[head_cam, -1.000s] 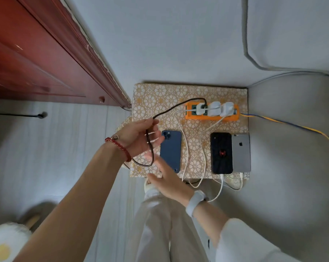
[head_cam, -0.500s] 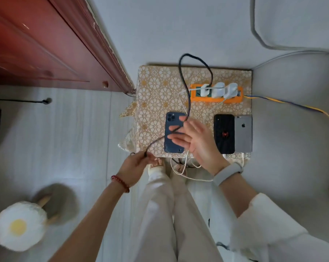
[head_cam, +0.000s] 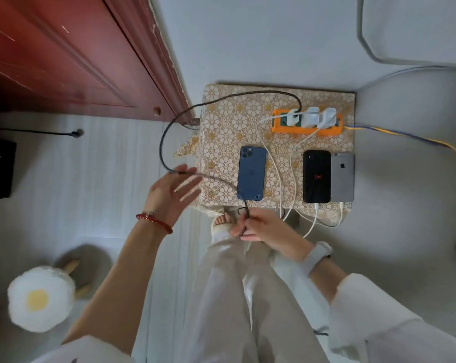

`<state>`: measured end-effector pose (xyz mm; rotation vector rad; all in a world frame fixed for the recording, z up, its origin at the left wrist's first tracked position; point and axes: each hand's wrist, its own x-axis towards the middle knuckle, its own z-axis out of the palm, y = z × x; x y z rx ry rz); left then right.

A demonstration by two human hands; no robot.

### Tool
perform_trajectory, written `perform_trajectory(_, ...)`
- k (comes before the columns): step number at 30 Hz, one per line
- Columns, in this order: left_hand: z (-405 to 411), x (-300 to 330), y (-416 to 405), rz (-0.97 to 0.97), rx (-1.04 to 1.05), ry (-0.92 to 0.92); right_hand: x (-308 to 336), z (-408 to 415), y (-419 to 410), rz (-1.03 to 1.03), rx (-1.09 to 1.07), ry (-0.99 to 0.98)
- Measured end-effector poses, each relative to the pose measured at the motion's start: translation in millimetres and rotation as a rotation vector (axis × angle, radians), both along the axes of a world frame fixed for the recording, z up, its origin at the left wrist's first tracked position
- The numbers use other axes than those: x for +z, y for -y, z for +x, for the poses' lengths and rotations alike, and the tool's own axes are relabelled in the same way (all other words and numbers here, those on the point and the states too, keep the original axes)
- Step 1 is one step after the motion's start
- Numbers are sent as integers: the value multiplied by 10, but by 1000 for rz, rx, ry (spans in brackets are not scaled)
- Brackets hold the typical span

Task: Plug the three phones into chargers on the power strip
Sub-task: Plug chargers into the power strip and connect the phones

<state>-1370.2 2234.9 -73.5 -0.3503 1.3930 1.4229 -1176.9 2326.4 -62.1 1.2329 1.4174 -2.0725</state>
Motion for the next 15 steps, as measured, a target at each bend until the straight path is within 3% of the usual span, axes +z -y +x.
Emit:
perform_trajectory(4,587,-33,152,34,-591,-134,398,-17,-349,-255,-408,-267)
perform_trajectory(7,1037,-17,154,60,-993,-462,588,-56,-525,-275,-579,-392)
perform_trajectory(8,1141,-2,141,53,-965,-526,614,-51,-554,-276,-625,-407)
perform_trajectory(12,1387,123,16,-71,-518,-652,711,155,-476,-348,-634,-450)
perform_trajectory(15,1479,123,-96,-66,-630,-834,741,277,-335,-379,-577,-463)
